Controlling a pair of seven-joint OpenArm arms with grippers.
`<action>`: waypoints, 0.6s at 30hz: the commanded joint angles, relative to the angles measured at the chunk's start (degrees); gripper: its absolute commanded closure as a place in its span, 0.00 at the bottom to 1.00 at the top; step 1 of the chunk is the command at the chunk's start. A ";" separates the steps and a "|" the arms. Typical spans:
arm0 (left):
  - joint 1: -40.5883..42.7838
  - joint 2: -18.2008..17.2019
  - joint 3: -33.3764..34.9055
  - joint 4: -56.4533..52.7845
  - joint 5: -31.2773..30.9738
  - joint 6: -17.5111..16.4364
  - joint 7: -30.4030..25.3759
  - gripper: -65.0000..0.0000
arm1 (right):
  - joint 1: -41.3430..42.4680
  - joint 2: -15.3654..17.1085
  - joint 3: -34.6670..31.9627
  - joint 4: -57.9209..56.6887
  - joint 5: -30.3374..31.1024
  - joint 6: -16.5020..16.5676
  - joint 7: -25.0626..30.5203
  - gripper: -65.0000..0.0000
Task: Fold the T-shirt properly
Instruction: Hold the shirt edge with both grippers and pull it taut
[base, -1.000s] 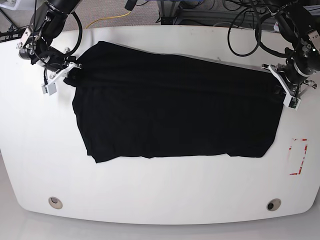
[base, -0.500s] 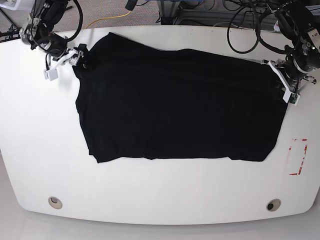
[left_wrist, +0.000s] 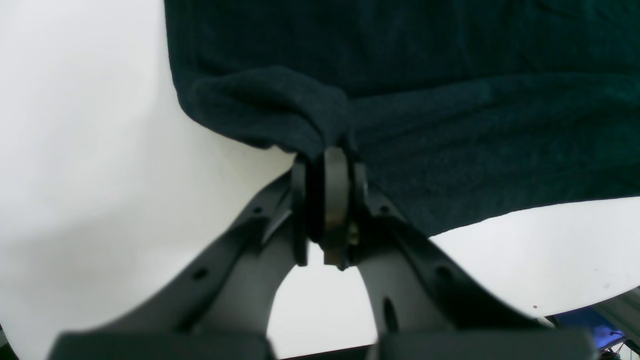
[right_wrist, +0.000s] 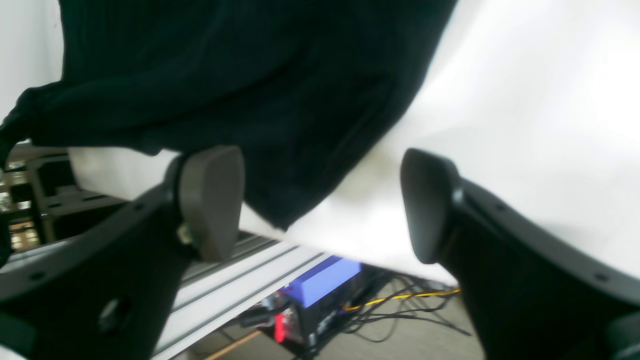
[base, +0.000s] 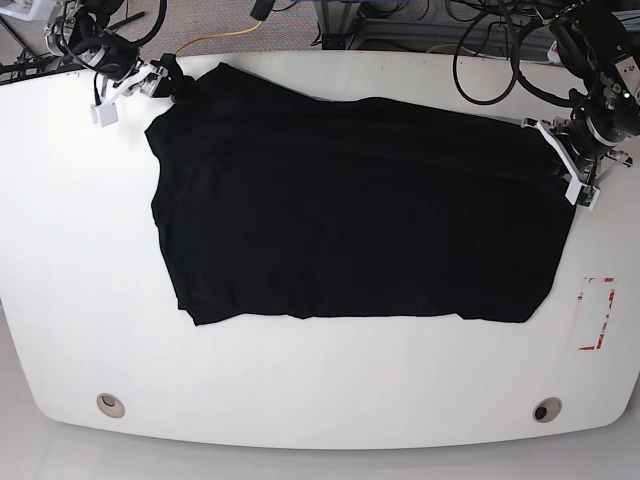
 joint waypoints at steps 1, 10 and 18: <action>-0.34 -1.36 -0.27 0.89 -0.48 0.10 -0.78 0.99 | -1.24 0.00 -0.09 0.90 0.67 -0.33 -0.45 0.27; -0.34 -1.72 -0.27 0.89 -0.48 0.10 -0.78 0.99 | -1.76 -2.11 -2.90 0.99 0.58 -0.59 -0.45 0.27; -0.34 -1.72 -0.36 0.89 -0.48 0.10 -0.78 0.99 | -1.24 -3.87 -5.19 1.08 -2.50 -4.11 -0.27 0.28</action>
